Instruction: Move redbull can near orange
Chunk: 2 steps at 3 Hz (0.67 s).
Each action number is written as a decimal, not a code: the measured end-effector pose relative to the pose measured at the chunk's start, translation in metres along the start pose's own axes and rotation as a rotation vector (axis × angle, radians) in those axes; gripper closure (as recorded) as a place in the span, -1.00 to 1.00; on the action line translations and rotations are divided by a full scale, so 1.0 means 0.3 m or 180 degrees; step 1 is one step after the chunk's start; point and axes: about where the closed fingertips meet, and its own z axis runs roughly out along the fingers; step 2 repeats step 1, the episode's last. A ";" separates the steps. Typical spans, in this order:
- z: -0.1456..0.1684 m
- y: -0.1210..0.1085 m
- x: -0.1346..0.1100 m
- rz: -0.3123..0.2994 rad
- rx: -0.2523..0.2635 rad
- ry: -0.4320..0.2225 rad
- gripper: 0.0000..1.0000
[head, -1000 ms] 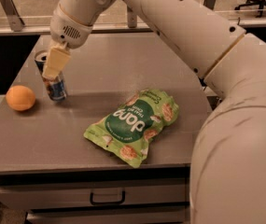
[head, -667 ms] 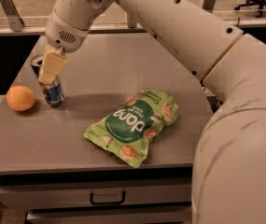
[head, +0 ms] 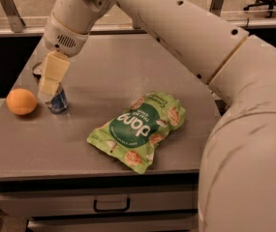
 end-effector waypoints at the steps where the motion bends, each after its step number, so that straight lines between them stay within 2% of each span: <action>1: 0.000 0.000 0.000 0.0000 0.0000 0.0000 -1.00; 2: 0.000 0.000 0.000 0.0000 0.0000 0.0000 -1.00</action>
Offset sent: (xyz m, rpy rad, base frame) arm 0.0000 0.0000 0.0000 0.0000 0.0000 0.0000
